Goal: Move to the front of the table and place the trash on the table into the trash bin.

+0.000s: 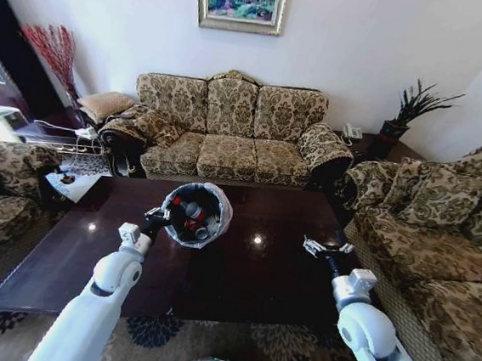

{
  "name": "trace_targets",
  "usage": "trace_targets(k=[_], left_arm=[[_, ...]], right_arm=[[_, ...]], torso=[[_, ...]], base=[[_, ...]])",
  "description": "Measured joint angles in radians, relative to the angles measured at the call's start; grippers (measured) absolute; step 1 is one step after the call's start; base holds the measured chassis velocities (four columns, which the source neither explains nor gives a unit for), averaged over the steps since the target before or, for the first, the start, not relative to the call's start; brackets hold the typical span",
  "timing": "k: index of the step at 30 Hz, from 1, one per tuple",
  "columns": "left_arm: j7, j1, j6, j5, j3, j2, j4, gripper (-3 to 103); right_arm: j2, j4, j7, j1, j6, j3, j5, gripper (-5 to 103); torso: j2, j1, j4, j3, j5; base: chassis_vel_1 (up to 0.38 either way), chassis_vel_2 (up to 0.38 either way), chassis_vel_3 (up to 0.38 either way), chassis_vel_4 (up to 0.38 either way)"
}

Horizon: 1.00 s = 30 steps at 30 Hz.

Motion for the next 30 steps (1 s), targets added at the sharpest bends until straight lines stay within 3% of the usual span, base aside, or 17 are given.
trace_targets(k=[30], left_arm=[[0.004, 0.024, 0.018, 0.004, -0.006, -0.018, -0.036, 1]], right_arm=[[0.013, -0.002, -0.011, -0.004, -0.001, -0.039, -0.026, 100]], torso=[[0.0, 0.0, 0.0006, 0.0, 0.0001]], base=[[0.092, -0.039, -0.04, 0.092]])
